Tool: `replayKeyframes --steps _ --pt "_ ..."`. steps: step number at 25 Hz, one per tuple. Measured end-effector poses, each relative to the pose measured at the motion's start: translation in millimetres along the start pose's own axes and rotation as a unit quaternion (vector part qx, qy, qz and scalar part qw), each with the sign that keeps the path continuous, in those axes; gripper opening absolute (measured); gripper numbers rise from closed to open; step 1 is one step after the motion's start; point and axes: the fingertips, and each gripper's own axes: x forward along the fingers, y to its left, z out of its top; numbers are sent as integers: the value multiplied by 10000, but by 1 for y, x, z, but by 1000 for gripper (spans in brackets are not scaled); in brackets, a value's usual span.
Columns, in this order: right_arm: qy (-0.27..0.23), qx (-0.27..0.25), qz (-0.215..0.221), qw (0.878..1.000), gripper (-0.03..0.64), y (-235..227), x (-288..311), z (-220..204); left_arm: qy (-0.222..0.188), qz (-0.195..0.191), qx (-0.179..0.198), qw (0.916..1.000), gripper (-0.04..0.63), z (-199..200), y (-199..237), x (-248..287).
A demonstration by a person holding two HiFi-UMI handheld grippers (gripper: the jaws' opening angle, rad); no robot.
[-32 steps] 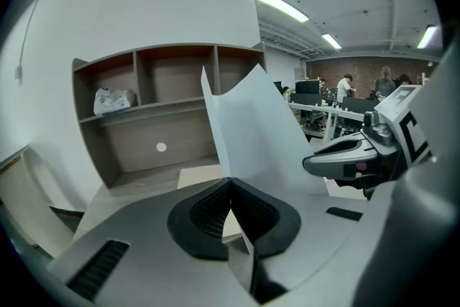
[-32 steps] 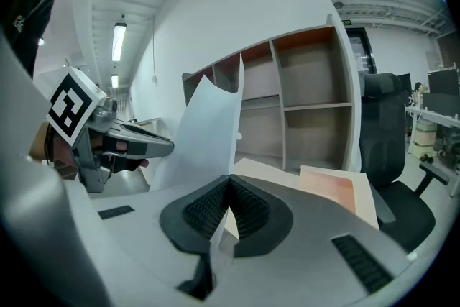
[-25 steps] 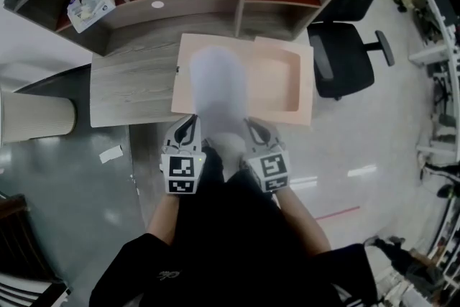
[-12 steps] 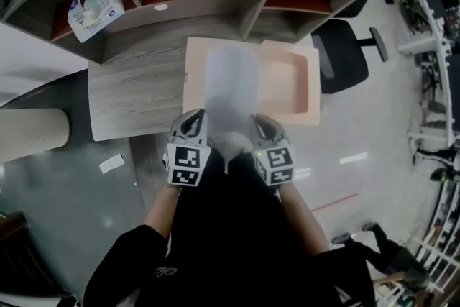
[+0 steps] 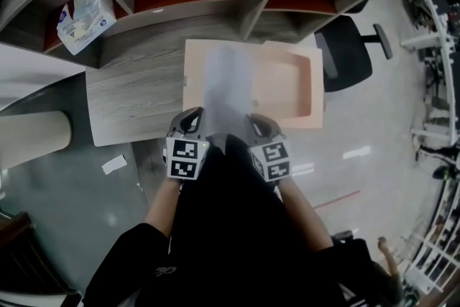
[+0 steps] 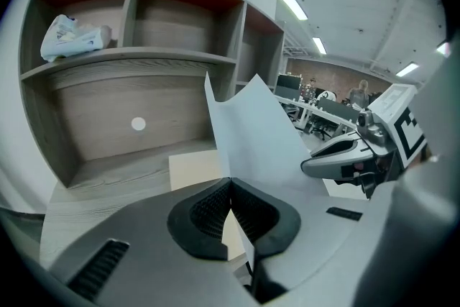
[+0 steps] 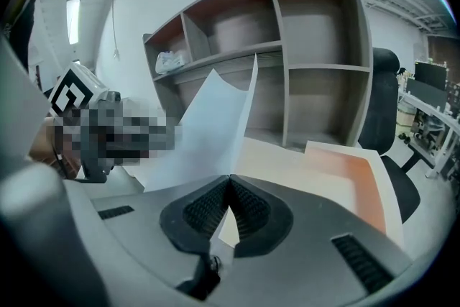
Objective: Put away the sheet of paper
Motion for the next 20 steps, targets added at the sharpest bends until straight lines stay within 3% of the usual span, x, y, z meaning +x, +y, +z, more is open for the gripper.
replayKeyframes --steps 20 --pt "1191 349 894 9882 18 -58 85 -29 1083 408 -579 9916 44 -11 19 84"
